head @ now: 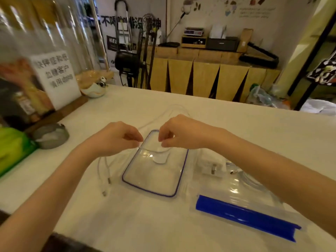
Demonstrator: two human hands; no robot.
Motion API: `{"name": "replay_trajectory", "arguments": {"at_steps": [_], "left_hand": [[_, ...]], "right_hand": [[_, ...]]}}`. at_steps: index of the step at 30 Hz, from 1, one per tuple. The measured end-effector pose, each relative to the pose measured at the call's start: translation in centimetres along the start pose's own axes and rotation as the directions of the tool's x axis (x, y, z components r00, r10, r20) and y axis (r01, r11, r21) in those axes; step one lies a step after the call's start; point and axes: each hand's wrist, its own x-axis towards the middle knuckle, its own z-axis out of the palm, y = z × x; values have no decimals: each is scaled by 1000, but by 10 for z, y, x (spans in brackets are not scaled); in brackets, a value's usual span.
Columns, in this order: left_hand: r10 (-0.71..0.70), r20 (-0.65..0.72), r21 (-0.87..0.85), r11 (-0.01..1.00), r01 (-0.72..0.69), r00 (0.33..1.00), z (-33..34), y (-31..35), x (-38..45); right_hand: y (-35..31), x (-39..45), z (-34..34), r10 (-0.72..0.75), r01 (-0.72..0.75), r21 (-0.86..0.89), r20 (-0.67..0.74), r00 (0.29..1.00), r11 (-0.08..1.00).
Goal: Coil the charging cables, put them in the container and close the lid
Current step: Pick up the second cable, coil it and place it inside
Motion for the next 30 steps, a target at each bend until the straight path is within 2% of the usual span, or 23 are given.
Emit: {"name": "replay_trajectory", "arguments": {"at_steps": [5, 10, 13, 16, 20, 24, 28, 30], "left_hand": [[-63, -104, -31, 998, 60, 993, 17, -30, -6], [-28, -275, -33, 999, 20, 961, 26, -39, -8], [-70, -241, -1, 997, 72, 968, 27, -43, -7], [-98, -168, -62, 994, 89, 981, 28, -44, -3], [-87, -119, -332, 942, 43, 989, 18, -38, 3], [-63, -85, -510, 860, 11, 994, 9, -29, 7], [-8, -74, -677, 735, -44, 997, 3, -15, 1], [38, -76, -795, 601, -83, 996, -2, 0, -1]], "right_hand": [[-8, 40, 37, 54, -16, -241, 154, 987, 970], [-5, 48, 47, 75, -38, -329, 102, 992, 944], [0, 44, 42, 72, -42, -331, 79, 994, 943], [5, 38, 27, 65, -59, -339, 5, 998, 939], [15, 25, -2, 33, -87, -383, -145, 989, 920], [26, 12, -26, 29, -170, -391, -341, 939, 905], [35, -1, -41, 47, -232, -309, -507, 861, 923], [38, -4, -41, 39, -224, -268, -557, 830, 937]]}}
